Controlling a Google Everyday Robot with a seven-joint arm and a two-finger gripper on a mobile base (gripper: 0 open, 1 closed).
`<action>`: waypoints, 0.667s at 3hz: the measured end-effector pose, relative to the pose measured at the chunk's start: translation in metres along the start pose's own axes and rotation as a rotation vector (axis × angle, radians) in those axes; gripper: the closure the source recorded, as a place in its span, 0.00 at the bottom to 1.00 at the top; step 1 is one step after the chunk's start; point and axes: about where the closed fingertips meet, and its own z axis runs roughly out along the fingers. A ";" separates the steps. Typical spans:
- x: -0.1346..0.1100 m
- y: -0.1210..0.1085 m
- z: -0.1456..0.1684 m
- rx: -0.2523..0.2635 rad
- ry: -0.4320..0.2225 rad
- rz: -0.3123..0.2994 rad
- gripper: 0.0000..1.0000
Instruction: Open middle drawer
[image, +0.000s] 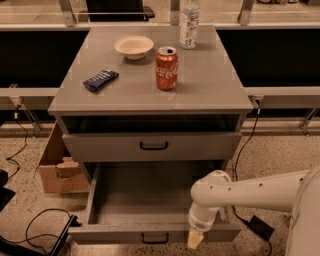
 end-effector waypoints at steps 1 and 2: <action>-0.001 0.015 -0.012 0.007 0.017 -0.005 0.65; -0.001 0.028 -0.022 0.012 0.030 -0.005 0.89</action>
Offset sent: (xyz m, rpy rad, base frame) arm -0.1217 0.0307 0.1522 -0.1638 -0.0495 0.0860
